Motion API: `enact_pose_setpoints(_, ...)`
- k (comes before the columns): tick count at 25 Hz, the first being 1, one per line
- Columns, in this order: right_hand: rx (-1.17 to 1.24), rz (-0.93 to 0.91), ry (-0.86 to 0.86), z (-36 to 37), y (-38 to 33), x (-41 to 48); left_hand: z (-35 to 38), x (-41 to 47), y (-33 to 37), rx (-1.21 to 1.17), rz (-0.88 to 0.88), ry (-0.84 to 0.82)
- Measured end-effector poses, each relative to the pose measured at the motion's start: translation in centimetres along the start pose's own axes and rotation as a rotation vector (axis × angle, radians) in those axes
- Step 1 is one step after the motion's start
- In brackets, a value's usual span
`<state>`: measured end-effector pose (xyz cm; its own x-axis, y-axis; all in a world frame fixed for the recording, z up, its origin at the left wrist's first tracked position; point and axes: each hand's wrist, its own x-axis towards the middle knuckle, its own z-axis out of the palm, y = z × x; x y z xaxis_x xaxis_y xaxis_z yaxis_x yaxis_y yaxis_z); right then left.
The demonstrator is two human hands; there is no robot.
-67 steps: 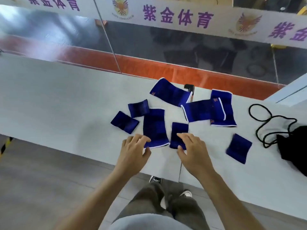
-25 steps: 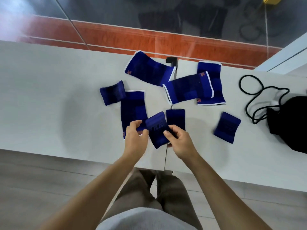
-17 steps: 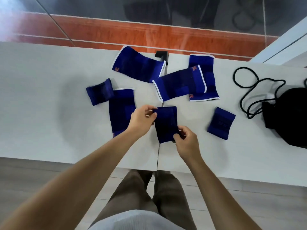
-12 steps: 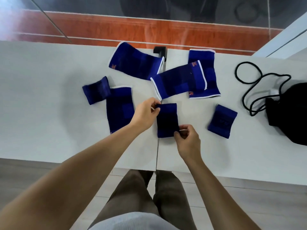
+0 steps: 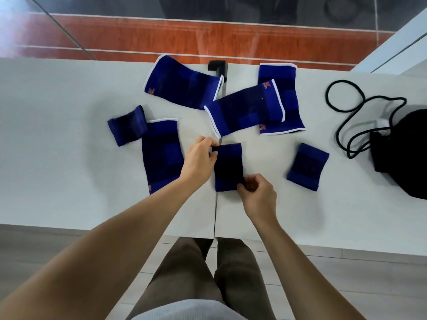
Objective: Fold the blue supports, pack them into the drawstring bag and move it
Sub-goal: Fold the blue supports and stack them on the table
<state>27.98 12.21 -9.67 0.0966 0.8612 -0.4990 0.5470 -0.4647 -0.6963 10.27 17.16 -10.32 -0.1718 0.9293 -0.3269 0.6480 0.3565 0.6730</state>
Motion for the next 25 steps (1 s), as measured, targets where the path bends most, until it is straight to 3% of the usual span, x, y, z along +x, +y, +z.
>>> enact_pose_setpoints(5,0.015,-0.01,0.016,0.3,-0.1,0.2,0.3,-0.4,0.3,0.02,-0.021,0.038)
enact_pose_setpoints(9,-0.04,-0.035,0.069,-0.4,0.0,0.5,0.2,-2.4,0.6,0.145,0.108,0.125)
enact_pose_setpoints(12,-0.038,-0.017,0.074,-0.6,-0.1,0.6,1.7,-6.1,-1.1,0.348,0.342,0.009)
enact_pose_setpoints(15,-0.049,0.095,0.012,0.4,-0.4,0.4,3.8,-9.8,-3.6,0.567,0.38,-0.101)
enact_pose_setpoints(21,0.083,0.174,-0.037,0.9,0.0,-0.2,4.2,-10.4,-3.9,0.615,0.385,-0.06)
enact_pose_setpoints(25,0.271,0.25,-0.035,0.0,0.3,-0.7,3.9,-10.2,-4.2,0.578,0.521,0.032)
